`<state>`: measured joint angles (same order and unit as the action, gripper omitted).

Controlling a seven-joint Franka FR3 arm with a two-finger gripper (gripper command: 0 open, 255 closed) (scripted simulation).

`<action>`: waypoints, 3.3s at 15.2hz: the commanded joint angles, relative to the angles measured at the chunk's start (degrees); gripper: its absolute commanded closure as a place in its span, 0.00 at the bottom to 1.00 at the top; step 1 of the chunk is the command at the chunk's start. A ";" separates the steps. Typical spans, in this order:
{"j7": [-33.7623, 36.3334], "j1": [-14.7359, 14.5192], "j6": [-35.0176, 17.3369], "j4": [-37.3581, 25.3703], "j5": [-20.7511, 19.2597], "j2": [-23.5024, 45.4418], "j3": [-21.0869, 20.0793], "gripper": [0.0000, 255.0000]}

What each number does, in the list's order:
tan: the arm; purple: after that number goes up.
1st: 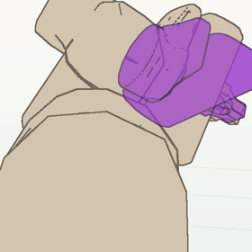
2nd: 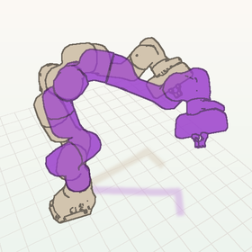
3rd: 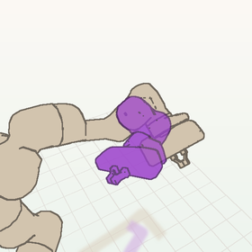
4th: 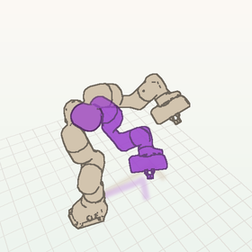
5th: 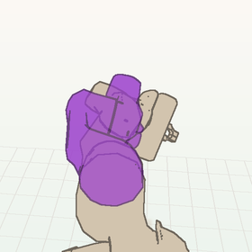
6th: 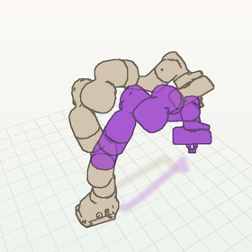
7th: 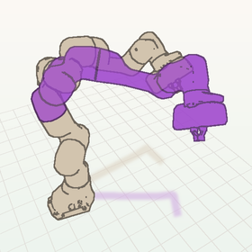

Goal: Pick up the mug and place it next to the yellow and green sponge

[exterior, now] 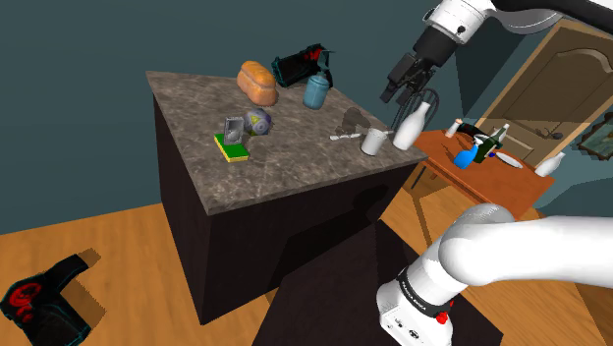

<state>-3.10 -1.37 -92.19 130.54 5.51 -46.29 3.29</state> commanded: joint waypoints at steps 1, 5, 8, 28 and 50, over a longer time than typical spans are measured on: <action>0.00 0.00 0.00 0.00 0.00 0.00 0.00 0.00; -3.42 1.28 -4.36 1.44 -2.60 3.95 2.93 0.00; -5.87 2.18 -7.68 1.88 -4.37 7.47 5.16 0.00; -22.39 6.70 -26.71 -9.46 -6.89 40.88 19.41 0.00; -33.61 13.79 -35.09 -25.68 2.25 68.06 21.83 0.00</action>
<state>-36.67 12.39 -127.15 104.79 7.73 21.73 25.13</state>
